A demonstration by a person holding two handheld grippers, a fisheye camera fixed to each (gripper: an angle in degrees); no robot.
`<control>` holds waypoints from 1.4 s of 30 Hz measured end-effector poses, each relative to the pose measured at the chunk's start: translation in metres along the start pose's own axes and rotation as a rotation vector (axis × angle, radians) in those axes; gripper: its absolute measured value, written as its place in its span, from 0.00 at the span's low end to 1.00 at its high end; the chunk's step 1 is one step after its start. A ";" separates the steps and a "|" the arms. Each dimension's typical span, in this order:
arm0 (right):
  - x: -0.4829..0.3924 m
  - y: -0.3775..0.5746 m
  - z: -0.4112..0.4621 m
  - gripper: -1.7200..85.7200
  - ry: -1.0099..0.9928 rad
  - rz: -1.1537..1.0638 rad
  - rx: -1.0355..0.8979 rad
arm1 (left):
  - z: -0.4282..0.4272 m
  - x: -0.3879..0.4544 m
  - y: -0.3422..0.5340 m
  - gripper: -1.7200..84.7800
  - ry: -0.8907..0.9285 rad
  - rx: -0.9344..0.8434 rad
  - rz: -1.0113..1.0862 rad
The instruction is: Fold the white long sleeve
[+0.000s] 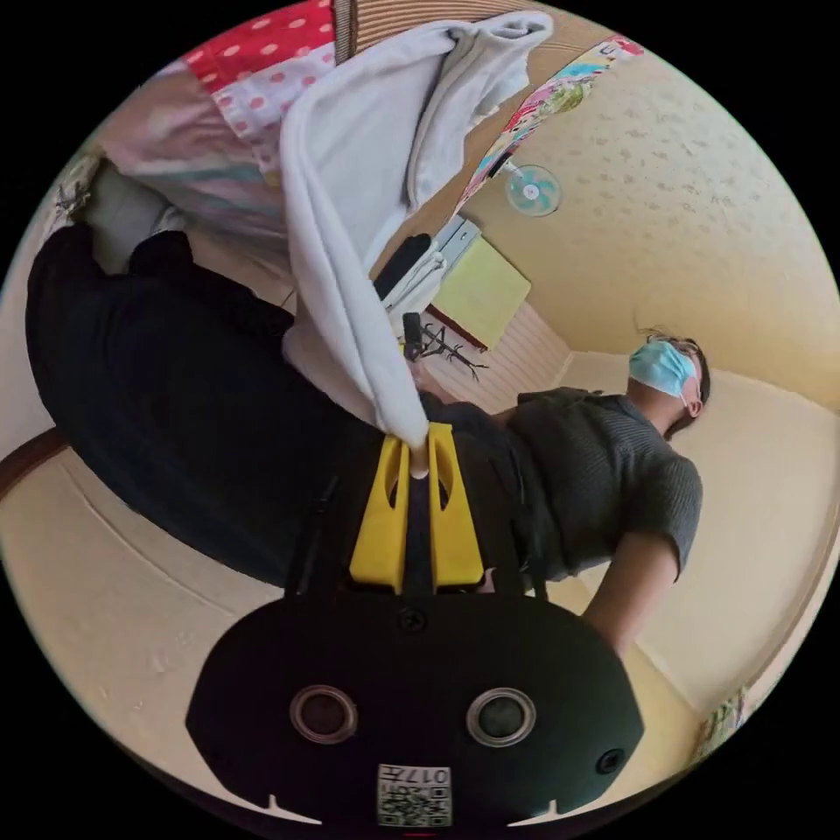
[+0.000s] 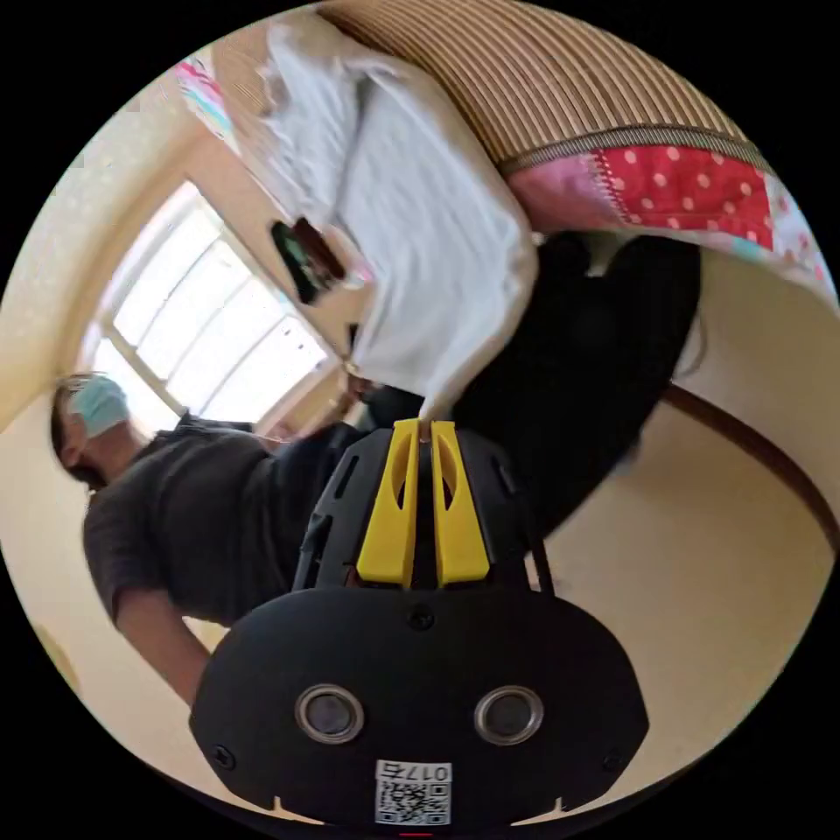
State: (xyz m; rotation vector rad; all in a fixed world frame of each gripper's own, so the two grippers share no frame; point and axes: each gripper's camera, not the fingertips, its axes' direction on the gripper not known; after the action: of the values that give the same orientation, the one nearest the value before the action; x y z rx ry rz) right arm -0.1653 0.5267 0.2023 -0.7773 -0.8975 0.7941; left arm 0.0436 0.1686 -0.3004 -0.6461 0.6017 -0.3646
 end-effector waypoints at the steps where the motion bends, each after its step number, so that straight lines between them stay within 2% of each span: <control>1: -0.008 -0.001 -0.009 0.05 -0.055 -0.047 0.073 | -0.013 0.018 -0.001 0.06 0.041 0.100 0.089; 3: -0.033 -0.026 -0.032 0.05 -0.188 -0.212 0.269 | -0.036 0.042 -0.017 0.06 0.093 0.265 0.224; 6: -0.052 -0.091 -0.036 0.05 -0.226 -0.291 0.389 | -0.055 0.058 -0.081 0.07 0.148 0.432 0.321; 11: -0.055 -0.184 -0.053 0.04 -0.233 -0.267 0.595 | -0.064 0.076 -0.228 0.07 0.109 0.584 0.424; 14: -0.048 -0.218 -0.067 0.04 -0.195 -0.175 0.679 | -0.061 0.080 -0.291 0.07 0.030 0.631 0.384; 17: -0.049 -0.236 -0.077 0.04 -0.107 -0.127 0.713 | -0.056 0.081 -0.327 0.07 -0.086 0.656 0.342; 20: -0.062 -0.233 -0.078 0.04 -0.207 -0.230 0.771 | -0.047 0.090 -0.328 0.12 -0.115 0.664 0.425; 22: -0.080 -0.220 -0.079 0.04 -0.202 -0.303 0.807 | -0.047 0.101 -0.305 0.14 -0.137 0.726 0.510; 24: -0.121 -0.204 -0.060 0.04 0.078 -0.364 0.760 | -0.049 0.108 -0.276 0.16 -0.248 0.790 0.536; 25: -0.131 -0.201 -0.050 0.04 0.180 -0.378 0.731 | -0.048 0.108 -0.260 0.18 -0.367 0.811 0.511; 26: -0.149 -0.198 -0.023 0.04 0.381 -0.393 0.667 | -0.044 0.104 -0.249 0.20 -0.505 0.811 0.470; 27: -0.161 -0.195 0.010 0.04 0.545 -0.417 0.599 | -0.041 0.101 -0.245 0.21 -0.571 0.795 0.446; 29: -0.168 -0.194 0.064 0.04 0.700 -0.469 0.481 | -0.023 0.075 -0.248 0.23 -0.743 0.653 0.365; 30: -0.168 -0.195 0.099 0.04 0.755 -0.497 0.415 | -0.018 0.068 -0.251 0.23 -0.766 0.616 0.347; 33: -0.168 -0.211 0.177 0.04 0.786 -0.578 0.304 | 0.009 0.041 -0.263 0.20 -0.792 0.476 0.341; 37: -0.180 -0.272 0.248 0.03 0.781 -0.654 0.214 | 0.010 0.026 -0.274 0.15 -0.776 0.481 0.245; 40: -0.187 -0.349 0.269 0.03 0.887 -0.549 0.146 | 0.009 0.030 -0.270 0.13 -0.767 0.496 0.265; 41: -0.189 -0.372 0.254 0.03 0.767 -0.481 0.105 | 0.009 0.038 -0.266 0.13 -0.753 0.512 0.296; 42: -0.190 -0.380 0.223 0.03 0.563 -0.424 0.152 | 0.009 0.043 -0.263 0.12 -0.740 0.523 0.312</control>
State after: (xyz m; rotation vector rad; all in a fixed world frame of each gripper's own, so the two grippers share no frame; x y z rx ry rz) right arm -0.3401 0.2373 0.5427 -0.6001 -0.4595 0.2393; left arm 0.0472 -0.0448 -0.1398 -0.1435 -0.1140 0.0308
